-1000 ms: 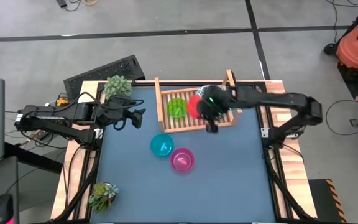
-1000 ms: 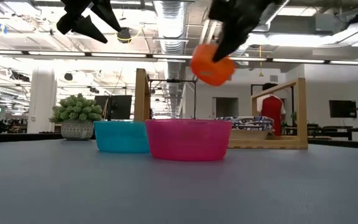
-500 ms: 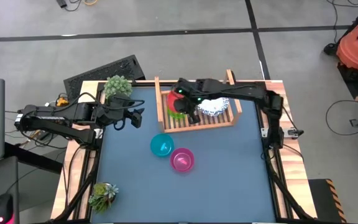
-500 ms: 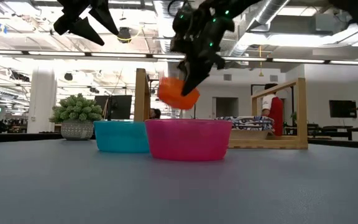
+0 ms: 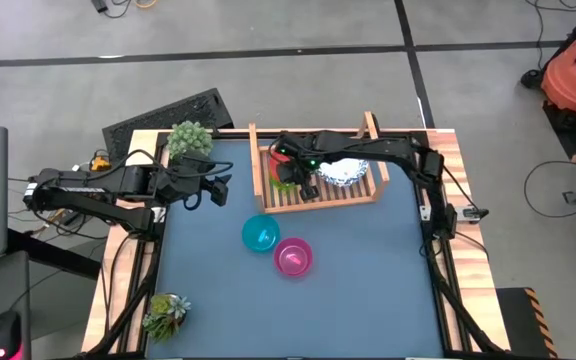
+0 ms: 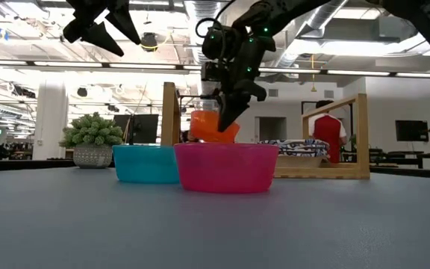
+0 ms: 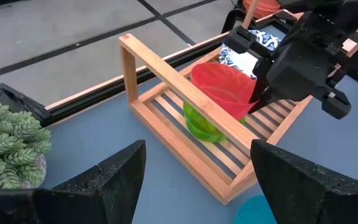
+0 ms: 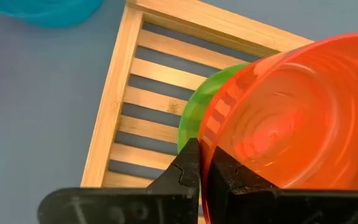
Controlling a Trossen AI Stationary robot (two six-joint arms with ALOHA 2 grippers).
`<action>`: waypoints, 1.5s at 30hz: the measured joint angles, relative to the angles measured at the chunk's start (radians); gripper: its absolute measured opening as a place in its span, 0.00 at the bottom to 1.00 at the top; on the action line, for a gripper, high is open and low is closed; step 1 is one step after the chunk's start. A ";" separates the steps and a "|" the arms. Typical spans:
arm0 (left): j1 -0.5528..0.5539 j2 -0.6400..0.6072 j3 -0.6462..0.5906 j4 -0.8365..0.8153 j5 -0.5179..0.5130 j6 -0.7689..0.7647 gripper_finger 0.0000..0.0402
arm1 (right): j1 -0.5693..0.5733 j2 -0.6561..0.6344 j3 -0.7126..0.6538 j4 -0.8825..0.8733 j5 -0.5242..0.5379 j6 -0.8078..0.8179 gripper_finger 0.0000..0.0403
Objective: Place and stack bowls onto a shelf
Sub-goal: Stack the orange bowl on top of the green bowl on the shelf
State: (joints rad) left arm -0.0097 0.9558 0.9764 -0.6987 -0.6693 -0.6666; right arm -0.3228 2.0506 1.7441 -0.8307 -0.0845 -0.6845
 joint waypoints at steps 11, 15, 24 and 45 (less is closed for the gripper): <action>0.000 0.000 0.000 0.000 0.000 0.000 0.68 | -0.007 0.000 -0.001 0.021 0.004 -0.001 0.13; 0.000 0.000 0.000 0.000 0.000 0.000 0.68 | -0.010 0.000 -0.001 0.021 0.004 -0.001 0.14; 0.000 0.000 0.000 0.000 0.000 0.000 0.68 | -0.019 0.000 -0.001 0.022 0.003 -0.005 0.14; 0.000 0.000 0.000 0.000 0.000 0.000 0.68 | -0.027 -0.018 -0.001 0.022 0.063 0.022 0.44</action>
State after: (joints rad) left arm -0.0097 0.9558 0.9764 -0.6987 -0.6693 -0.6666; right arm -0.3496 2.0321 1.7428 -0.8083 -0.0214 -0.6624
